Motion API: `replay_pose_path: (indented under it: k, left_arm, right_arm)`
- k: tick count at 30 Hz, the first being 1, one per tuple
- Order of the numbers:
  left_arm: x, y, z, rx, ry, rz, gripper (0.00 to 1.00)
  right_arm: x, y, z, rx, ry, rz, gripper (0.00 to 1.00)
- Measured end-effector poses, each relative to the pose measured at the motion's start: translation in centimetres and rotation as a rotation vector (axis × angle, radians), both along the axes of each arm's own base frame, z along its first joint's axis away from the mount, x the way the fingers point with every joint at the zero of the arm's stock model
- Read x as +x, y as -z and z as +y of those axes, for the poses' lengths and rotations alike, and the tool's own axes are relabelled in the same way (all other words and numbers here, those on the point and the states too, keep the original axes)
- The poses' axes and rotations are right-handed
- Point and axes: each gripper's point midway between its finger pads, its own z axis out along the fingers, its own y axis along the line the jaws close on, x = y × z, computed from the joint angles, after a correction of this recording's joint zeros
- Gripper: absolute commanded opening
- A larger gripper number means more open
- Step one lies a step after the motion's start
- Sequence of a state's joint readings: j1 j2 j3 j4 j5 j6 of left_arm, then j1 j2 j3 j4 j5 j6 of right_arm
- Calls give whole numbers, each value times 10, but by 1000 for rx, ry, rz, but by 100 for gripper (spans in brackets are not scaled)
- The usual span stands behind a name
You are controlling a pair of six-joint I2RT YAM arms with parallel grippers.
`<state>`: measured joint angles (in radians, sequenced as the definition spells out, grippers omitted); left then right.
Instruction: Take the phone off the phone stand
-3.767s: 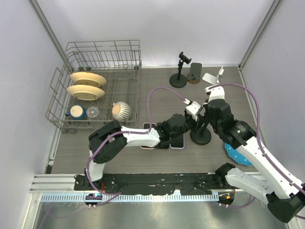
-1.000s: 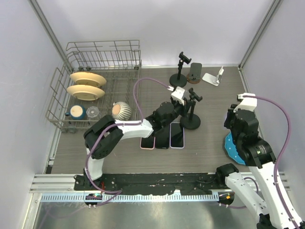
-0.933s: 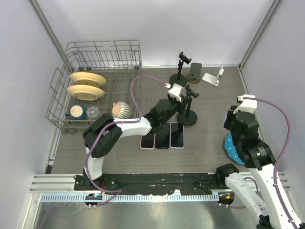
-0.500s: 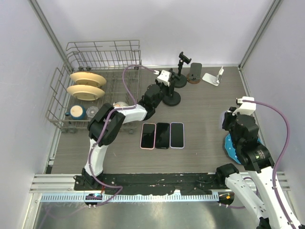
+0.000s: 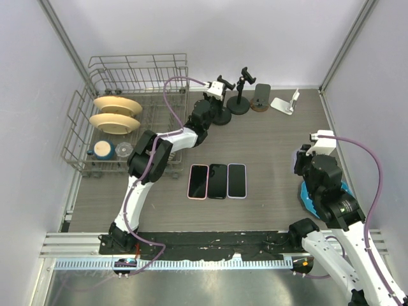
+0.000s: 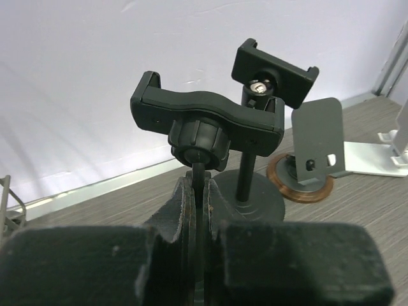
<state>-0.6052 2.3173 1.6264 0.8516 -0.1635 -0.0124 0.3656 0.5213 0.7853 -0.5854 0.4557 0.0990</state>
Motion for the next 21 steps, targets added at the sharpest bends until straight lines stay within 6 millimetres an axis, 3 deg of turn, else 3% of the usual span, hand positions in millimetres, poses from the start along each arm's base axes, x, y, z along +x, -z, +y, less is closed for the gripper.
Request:
replay_pose_path:
  k: [5, 8, 13, 17, 21]
  left_arm:
    - [5, 2, 5, 33, -25, -6, 1]
    - [11, 0, 6, 36, -32, -20, 9]
    - [17, 0, 7, 35, -41, -26, 13]
    - [17, 0, 7, 34, -44, -26, 33]
    - [10, 6, 10, 39, -36, -5, 44]
  right_arm:
    - [1, -2, 0, -5, -1, -11, 1]
    - [1, -2, 0, -9, -2, -14, 1]
    - [1, 0, 1, -16, -7, -9, 1]
    - [1, 0, 2, -17, -11, -9, 1]
    - [1, 0, 2, -17, -11, -9, 1]
